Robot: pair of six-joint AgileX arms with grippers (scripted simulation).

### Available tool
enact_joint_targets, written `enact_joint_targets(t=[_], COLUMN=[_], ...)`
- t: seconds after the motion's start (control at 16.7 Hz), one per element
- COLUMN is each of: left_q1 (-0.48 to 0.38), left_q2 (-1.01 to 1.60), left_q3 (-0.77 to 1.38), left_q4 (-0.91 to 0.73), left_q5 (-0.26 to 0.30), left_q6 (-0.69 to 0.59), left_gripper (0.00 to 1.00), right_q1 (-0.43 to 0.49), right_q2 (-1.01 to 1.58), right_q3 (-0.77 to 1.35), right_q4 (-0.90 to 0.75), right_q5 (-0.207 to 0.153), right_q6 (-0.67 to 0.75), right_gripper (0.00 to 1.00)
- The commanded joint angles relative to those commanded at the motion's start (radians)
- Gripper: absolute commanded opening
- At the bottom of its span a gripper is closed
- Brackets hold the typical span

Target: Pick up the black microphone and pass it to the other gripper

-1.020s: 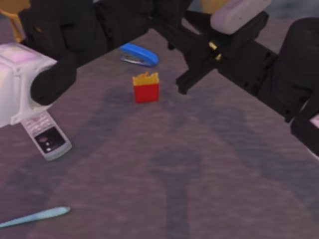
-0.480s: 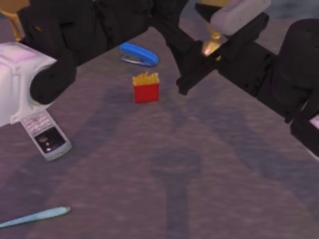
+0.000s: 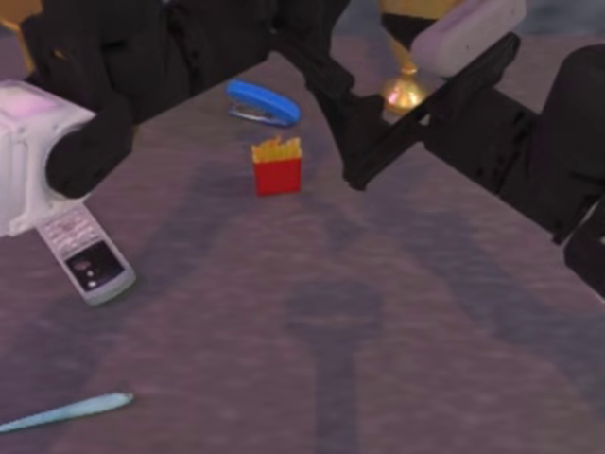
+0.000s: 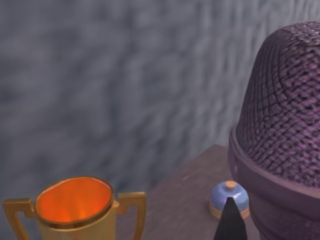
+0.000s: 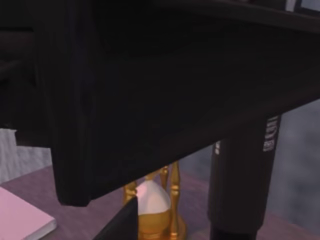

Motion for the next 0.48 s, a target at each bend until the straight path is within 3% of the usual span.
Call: enact_joint_targets(t=[0.48], left_q1=[0.140], left_q2=[-0.076], left_q3=[-0.065], left_q4=[-0.010], left_q5=[0.118], left_q6=[0.001], left_gripper=[0.00], right_q1=[-0.029], right_q2=[-0.246], right_q3=[-0.201], right_q4=[-0.040], right_q5=[-0.040], right_q6=[0.001], right_gripper=[1.00])
